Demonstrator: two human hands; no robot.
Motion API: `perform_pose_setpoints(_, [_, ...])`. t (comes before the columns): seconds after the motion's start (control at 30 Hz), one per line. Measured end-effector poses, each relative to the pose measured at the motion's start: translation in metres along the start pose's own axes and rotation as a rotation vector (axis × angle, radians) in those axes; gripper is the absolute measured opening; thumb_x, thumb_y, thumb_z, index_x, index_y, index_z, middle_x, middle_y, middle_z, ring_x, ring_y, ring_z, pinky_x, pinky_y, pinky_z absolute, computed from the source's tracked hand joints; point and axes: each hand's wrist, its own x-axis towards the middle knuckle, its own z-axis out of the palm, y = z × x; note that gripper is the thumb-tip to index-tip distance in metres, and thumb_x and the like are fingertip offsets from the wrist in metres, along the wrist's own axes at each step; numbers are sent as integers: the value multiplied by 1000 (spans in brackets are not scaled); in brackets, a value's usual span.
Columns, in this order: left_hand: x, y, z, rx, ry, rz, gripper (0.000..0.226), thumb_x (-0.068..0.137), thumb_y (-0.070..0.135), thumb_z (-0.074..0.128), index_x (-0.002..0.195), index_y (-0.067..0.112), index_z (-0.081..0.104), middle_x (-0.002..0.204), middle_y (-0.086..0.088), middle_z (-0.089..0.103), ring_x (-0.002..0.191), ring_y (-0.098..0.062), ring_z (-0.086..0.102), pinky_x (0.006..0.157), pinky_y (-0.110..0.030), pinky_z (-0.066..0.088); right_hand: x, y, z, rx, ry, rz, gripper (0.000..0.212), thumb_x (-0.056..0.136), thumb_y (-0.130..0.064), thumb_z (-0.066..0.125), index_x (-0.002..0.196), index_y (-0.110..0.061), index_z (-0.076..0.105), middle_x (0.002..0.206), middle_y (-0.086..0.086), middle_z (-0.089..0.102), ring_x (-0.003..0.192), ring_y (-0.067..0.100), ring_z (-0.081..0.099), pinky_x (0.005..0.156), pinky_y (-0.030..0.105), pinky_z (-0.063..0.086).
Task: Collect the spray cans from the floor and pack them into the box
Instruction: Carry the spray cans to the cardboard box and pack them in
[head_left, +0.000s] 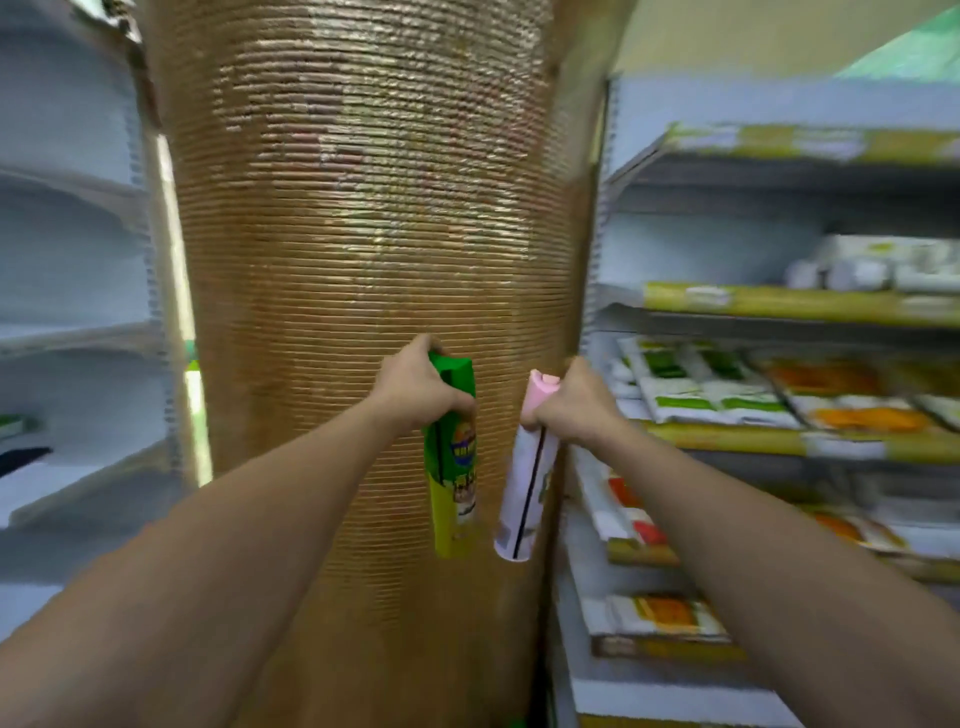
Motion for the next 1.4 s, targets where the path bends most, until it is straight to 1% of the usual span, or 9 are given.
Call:
perform_pose_setpoints(0.17, [-11,82,101,-54,-133,97,77,52,28,99,115,27,54,110,-4,63,98,-25,65,73,-43,63,-29,68,-112,-109,148,89,87,63,-28,91,130,-3,41,112,12,58,96,30,60,69,34,46])
perform_pose_setpoints(0.37, [-32,186,218,-116,-341,253,76,56,26,98,117,24,54,110,-5,63,96,-26,66,72,-44,63,-70,151,-221,-225,288,228,72,64,-27,90,114,-10,40,106,8,56,96,29,60,65,35,47])
perform_pose_setpoints(0.53, [-51,266,312,-171,-472,402,76,49,33,98,111,26,54,108,-5,64,94,-27,66,71,-45,63,-107,215,-306,-304,410,384,80,66,-28,89,126,-6,41,111,10,56,101,31,60,69,40,50])
perform_pose_setpoints(0.73, [-80,357,424,-242,-684,591,72,57,33,97,112,25,53,108,-2,59,94,-24,62,62,-37,61,-147,285,-399,-387,547,565,71,69,-28,88,120,-9,41,105,7,57,95,25,59,73,41,55])
perform_pose_setpoints(0.9, [-97,429,515,-294,-837,708,72,56,35,96,113,25,53,106,-4,61,86,-23,63,55,-34,59,-173,338,-463,-443,702,707,65,71,-24,87,118,-11,43,99,3,54,90,21,58,61,30,47])
perform_pose_setpoints(1.07, [-122,483,596,-368,-995,803,73,57,32,96,116,26,54,99,1,62,86,-19,65,71,-41,63,-201,387,-509,-490,825,847,61,77,-23,83,123,-13,44,95,2,57,82,19,55,71,34,54])
perform_pose_setpoints(1.2, [-150,513,653,-390,-1081,874,73,54,33,97,114,27,54,110,-3,63,92,-23,66,70,-42,63,-226,427,-536,-502,881,957,75,71,-21,86,132,-8,44,106,6,56,99,27,59,88,47,57])
perform_pose_setpoints(1.3, [-173,530,699,-401,-1145,886,71,58,30,96,115,25,55,108,-3,62,92,-23,65,66,-39,63,-244,465,-555,-494,893,1040,77,72,-21,87,133,-8,43,110,7,57,100,25,59,89,46,57])
perform_pose_setpoints(1.4, [-198,547,749,-378,-1202,885,72,59,31,96,118,26,55,110,-4,62,94,-24,65,72,-41,63,-261,510,-579,-502,881,1111,77,69,-23,89,131,-11,45,109,5,58,97,24,58,83,41,58])
